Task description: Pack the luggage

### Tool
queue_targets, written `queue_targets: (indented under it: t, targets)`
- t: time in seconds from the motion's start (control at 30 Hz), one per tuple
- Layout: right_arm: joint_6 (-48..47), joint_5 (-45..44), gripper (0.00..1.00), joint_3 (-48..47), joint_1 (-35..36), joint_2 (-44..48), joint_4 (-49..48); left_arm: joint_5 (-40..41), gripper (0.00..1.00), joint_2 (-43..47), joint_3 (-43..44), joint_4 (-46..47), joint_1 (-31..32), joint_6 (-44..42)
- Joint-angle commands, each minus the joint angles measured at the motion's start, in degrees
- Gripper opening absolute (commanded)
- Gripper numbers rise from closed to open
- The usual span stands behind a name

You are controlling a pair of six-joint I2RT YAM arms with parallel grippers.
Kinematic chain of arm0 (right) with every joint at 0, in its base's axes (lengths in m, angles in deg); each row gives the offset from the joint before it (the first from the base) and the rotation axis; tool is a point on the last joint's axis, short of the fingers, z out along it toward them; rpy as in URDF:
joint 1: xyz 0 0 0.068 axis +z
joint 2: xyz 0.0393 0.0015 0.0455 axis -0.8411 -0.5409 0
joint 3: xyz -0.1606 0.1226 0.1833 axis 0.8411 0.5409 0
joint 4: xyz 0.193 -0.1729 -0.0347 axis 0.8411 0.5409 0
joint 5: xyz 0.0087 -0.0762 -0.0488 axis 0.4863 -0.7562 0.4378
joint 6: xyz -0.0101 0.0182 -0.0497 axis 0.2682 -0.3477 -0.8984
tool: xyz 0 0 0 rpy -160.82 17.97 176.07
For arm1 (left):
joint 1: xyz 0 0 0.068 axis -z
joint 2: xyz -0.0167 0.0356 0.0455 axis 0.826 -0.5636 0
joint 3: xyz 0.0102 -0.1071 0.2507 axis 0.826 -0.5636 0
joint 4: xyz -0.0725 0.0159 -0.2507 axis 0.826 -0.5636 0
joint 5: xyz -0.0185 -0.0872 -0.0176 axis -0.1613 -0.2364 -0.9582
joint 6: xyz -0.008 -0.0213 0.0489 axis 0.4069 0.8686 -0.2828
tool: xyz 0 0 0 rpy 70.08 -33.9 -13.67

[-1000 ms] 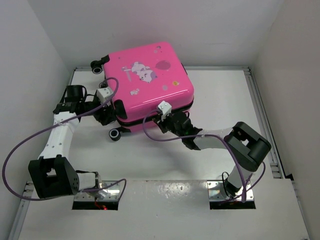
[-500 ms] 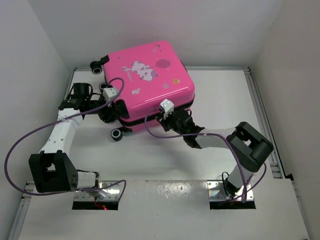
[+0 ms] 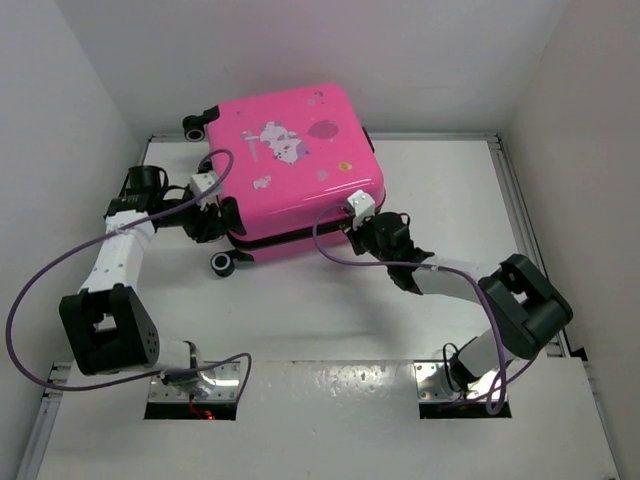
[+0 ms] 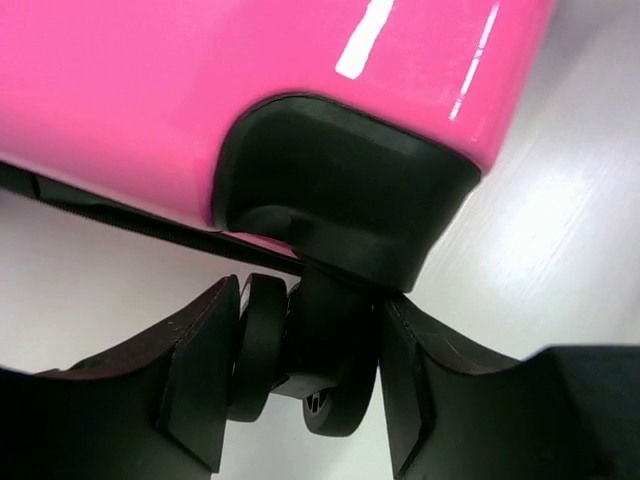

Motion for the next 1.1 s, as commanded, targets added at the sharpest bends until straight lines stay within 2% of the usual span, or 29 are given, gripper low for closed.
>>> queue_targets:
  t: [0.0, 0.2, 0.33, 0.57, 0.77, 0.9, 1.07]
  targets:
    - [-1.74, -3.96, 0.00, 1.06, -4.08, 4.27, -0.31, 19.22, 0.00, -5.87, 0.64, 0.19, -6.55, -4.21]
    - [-6.30, -2.03, 0.00, 2.37, -9.18, 5.67, 0.74, 23.97, 0.00, -12.29, 5.39, 3.78, -7.70, -4.73]
    - [-7.97, 0.34, 0.00, 2.64, -12.78, 5.94, 0.66, 30.55, 0.00, -15.45, 7.40, 8.00, -7.70, -5.27]
    - [-11.75, 3.95, 0.00, 1.33, -20.59, 2.78, -3.73, 37.42, 0.00, -20.02, 11.46, 14.16, -7.70, -5.79]
    - [-12.63, 6.15, 0.00, -6.23, -25.17, -8.46, -11.99, 42.25, 0.00, -22.40, 14.54, 17.85, -5.24, -6.32]
    - [-11.85, 7.29, 0.00, -15.71, -27.20, -17.67, -16.12, 44.02, 0.00, -24.15, 17.17, 20.22, -3.83, -6.32]
    - [-9.30, 8.52, 0.00, -24.51, -28.34, -25.25, -20.51, 44.63, 0.00, -25.65, 20.95, 20.23, -1.98, -1.23]
